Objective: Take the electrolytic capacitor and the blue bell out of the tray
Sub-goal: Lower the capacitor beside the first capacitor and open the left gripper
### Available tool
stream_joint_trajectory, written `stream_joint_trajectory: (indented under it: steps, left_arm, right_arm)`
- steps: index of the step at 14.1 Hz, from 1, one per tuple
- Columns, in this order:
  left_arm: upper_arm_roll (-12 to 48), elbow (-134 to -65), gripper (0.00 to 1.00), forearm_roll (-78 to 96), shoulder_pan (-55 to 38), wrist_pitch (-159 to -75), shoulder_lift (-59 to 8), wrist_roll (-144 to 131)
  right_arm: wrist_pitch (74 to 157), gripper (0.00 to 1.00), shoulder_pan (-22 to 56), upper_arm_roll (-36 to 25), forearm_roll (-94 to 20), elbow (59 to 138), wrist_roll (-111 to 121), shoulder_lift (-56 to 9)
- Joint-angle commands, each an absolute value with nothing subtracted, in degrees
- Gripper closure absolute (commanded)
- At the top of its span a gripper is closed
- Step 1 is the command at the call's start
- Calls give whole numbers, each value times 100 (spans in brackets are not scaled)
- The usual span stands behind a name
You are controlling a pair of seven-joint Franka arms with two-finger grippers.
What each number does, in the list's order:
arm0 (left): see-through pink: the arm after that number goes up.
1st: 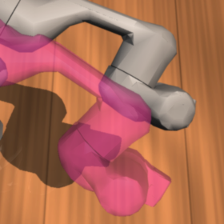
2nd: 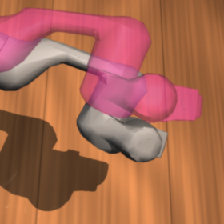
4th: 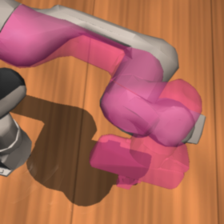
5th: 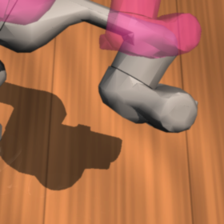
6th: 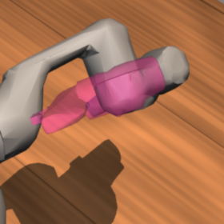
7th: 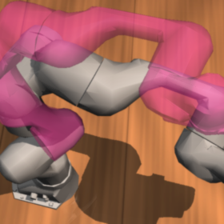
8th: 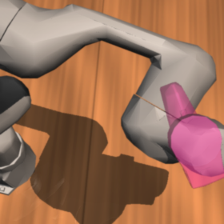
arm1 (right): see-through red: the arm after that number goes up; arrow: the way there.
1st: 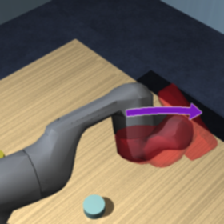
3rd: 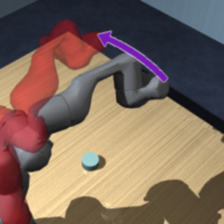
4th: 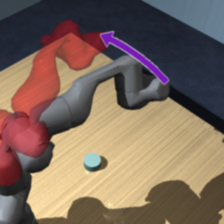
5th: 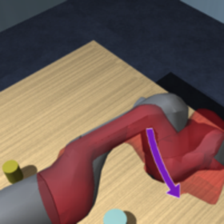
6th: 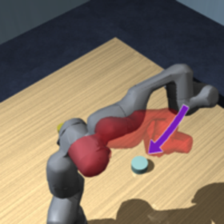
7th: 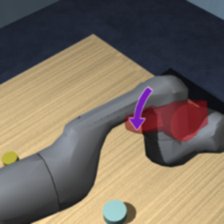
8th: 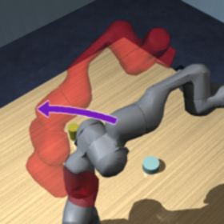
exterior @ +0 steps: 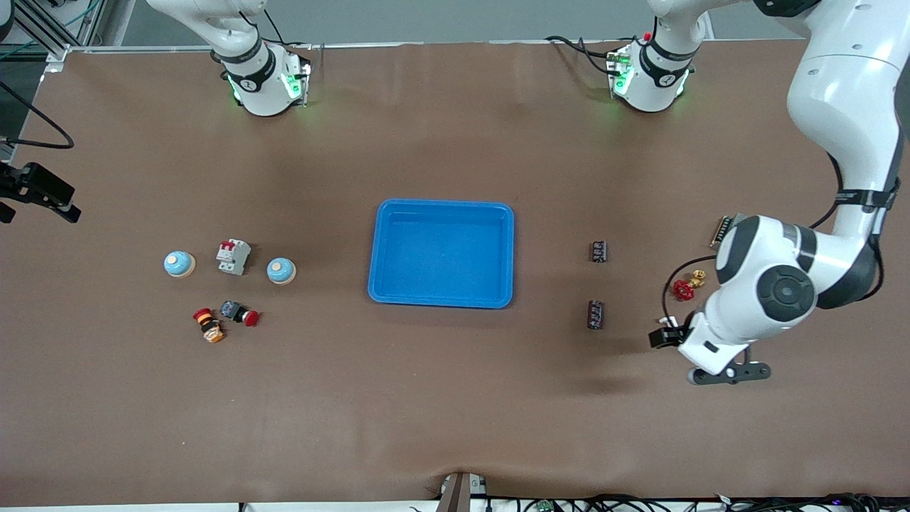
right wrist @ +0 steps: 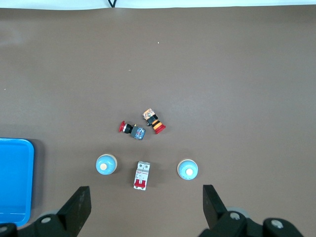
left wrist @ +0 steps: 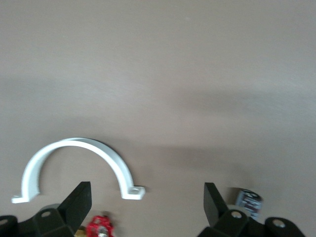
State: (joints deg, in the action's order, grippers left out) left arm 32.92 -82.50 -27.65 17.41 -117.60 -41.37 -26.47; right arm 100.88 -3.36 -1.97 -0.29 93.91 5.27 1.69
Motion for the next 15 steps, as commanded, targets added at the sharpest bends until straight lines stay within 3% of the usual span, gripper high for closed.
stream_joint_trajectory:
  steps: [1,15]
  left_arm:
    - [3349,-8279,0,-2645,1977,-11646,-3903,-2417]
    - [3331,-8156,0,-2619,2022,-11690,-3867,-2171]
  right_arm:
    - [10046,0,-237,-211,-44,9343,580,167]
    - [9984,0,-299,-229,-18,9290,589,176]
